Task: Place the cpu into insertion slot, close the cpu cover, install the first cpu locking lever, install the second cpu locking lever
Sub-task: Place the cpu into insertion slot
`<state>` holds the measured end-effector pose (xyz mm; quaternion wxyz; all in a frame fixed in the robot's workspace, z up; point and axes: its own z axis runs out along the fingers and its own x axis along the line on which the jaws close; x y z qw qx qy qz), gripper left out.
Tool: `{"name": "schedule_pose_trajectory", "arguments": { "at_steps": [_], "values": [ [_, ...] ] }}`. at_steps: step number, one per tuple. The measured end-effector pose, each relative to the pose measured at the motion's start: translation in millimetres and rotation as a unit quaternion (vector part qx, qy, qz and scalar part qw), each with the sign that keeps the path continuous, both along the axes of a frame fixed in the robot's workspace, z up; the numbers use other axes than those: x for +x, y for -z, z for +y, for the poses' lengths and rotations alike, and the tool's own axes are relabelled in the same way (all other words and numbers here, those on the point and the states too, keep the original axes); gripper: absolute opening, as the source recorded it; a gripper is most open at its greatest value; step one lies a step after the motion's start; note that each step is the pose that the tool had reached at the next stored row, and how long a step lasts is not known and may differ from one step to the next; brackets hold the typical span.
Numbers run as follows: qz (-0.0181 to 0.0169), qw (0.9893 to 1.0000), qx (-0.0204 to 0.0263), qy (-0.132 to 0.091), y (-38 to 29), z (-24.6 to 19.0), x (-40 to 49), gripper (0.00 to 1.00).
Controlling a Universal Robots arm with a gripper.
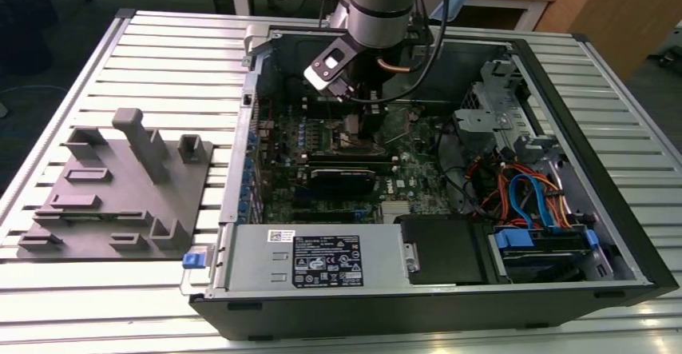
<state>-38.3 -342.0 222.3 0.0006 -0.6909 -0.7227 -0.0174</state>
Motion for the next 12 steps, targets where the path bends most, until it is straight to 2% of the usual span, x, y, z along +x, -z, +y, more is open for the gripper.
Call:
{"name": "schedule_pose_trajectory", "arguments": {
  "at_steps": [12],
  "values": [
    [0.0,1.0,0.0,0.0,1.2,0.2,-0.2,0.54]
  ]
}}
